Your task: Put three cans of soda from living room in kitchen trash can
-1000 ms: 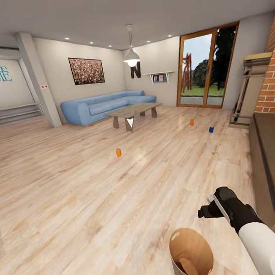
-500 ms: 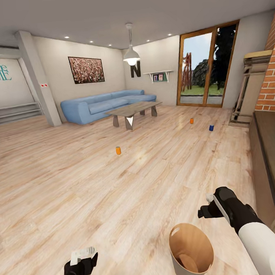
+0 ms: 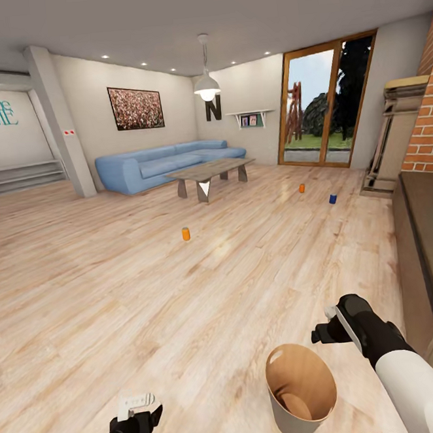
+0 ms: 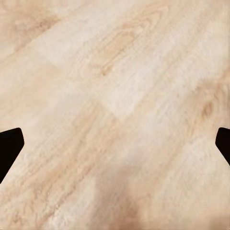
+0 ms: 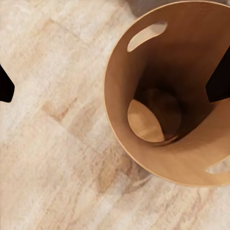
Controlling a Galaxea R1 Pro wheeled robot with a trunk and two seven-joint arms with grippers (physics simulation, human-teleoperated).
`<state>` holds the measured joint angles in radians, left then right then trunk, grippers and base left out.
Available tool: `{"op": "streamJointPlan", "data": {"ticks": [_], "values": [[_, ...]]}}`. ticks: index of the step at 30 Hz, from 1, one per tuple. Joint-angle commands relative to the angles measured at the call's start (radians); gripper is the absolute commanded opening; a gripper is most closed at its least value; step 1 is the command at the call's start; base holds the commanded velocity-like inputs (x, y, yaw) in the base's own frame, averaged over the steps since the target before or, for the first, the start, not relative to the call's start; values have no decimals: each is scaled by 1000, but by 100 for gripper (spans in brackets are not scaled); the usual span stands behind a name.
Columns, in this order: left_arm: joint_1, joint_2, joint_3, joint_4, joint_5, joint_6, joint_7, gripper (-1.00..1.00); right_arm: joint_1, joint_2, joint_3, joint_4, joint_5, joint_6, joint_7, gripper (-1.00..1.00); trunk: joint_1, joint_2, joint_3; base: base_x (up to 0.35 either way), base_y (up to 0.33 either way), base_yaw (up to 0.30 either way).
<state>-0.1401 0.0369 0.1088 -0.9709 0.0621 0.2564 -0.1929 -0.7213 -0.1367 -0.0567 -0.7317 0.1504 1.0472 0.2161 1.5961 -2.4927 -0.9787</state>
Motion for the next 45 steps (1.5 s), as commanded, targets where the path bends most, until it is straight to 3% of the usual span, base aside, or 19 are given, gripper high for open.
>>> {"op": "streamJointPlan", "data": {"ticks": [1, 33, 45], "values": [[0, 0, 0, 2, 0, 0, -2, 100, 0, 0, 0, 0, 0, 0, 0, 100, 4, -7, -3, 0, 0, 0], [-1, 0, 2, 7, -2, 1, -13, 100, 0, -2, -1, 0, 0, 0, 1, 100, 18, -15, -127, 0, 0, 0], [-1, 0, 1, 6, -4, 0, -13, 100, 0, -3, -2, 0, 0, 0, 0, 100, 18, -15, -127, 13, 0, 0]]}}
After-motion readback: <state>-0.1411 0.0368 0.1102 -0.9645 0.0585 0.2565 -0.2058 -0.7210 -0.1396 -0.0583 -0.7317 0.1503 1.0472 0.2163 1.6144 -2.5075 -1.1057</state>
